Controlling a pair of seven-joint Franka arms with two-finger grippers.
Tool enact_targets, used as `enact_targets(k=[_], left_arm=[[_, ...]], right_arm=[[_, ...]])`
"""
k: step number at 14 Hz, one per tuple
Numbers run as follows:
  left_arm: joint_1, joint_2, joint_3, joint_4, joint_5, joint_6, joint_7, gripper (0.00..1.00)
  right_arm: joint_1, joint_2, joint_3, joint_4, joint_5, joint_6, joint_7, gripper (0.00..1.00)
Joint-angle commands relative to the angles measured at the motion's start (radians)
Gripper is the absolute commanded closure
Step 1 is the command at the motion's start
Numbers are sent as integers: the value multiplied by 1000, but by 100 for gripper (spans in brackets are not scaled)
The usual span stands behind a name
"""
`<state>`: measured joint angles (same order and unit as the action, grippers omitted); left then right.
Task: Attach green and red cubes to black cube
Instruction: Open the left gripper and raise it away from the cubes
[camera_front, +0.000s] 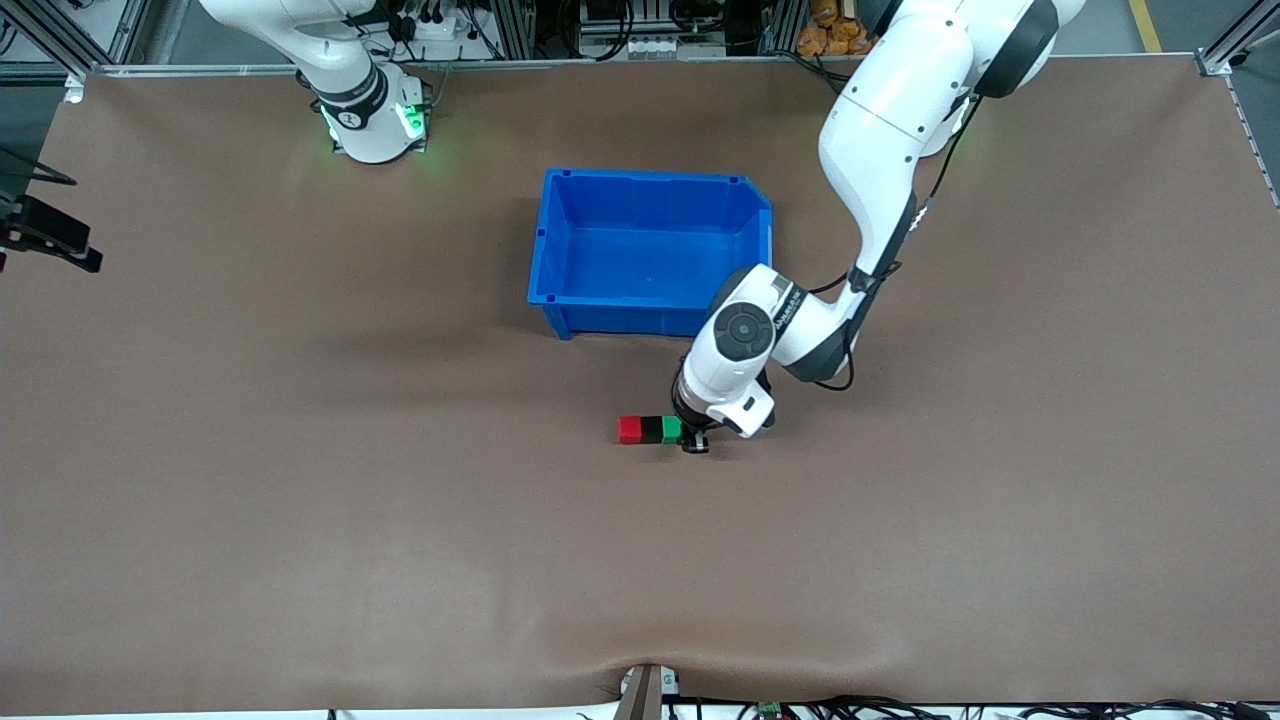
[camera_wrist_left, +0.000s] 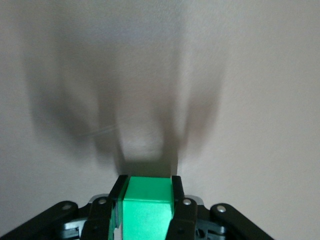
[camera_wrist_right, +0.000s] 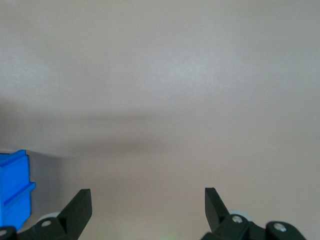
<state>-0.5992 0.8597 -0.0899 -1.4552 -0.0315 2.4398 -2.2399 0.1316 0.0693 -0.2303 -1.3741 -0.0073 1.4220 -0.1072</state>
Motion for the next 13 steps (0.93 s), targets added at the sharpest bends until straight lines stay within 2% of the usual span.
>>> enact_targets(k=[1, 3, 4, 5, 6, 10, 13], left_arm=[[-19, 21, -2, 24, 12, -70, 62, 100], [-17, 22, -2, 24, 10, -70, 65, 100], [-16, 22, -2, 24, 10, -70, 74, 78], [-14, 21, -4, 24, 10, -70, 98, 30], [-17, 19, -2, 24, 10, -71, 111, 0], [-4, -20, 2, 56, 10, -157, 137, 0], [12, -100, 25, 85, 30, -278, 265, 0]], right_arm=[[3, -2, 3, 24, -11, -17, -9, 0], [3, -9, 3, 3, -11, -17, -9, 0], [3, -34, 3, -29, -11, -5, -9, 0], [5, -61, 3, -78, -11, 20, -9, 0], [3, -100, 3, -138, -11, 58, -9, 0], [-1, -112, 2, -155, -13, 81, -9, 0], [19, -108, 11, -142, -11, 98, -8, 0]])
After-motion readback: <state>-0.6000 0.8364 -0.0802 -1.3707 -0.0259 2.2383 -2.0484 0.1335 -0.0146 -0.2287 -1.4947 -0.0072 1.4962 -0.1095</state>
